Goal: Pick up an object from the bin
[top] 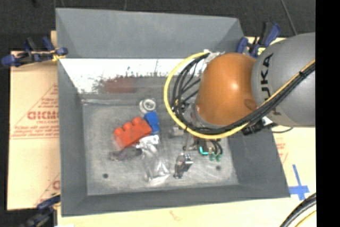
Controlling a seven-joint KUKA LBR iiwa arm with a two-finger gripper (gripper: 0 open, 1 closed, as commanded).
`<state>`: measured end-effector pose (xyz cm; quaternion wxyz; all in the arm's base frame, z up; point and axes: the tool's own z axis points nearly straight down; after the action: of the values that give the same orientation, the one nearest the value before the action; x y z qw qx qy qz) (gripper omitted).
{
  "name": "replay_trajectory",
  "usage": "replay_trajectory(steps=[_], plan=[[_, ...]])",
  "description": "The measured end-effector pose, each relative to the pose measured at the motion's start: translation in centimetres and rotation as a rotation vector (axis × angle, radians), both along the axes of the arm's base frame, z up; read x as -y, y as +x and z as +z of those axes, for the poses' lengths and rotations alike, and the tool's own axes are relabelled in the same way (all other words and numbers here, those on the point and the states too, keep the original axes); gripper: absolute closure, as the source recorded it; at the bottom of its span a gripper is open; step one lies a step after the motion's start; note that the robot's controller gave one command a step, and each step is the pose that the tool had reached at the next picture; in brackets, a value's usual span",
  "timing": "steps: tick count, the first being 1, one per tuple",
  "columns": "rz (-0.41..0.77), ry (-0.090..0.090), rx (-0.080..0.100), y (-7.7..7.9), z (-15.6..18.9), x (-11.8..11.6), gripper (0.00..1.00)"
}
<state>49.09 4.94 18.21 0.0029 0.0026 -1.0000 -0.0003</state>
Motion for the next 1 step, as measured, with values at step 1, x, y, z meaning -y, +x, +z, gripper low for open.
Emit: replay_trajectory(steps=[1], plan=[[0.182,0.000,0.017,4.80,-7.37,-1.36,0.00]])
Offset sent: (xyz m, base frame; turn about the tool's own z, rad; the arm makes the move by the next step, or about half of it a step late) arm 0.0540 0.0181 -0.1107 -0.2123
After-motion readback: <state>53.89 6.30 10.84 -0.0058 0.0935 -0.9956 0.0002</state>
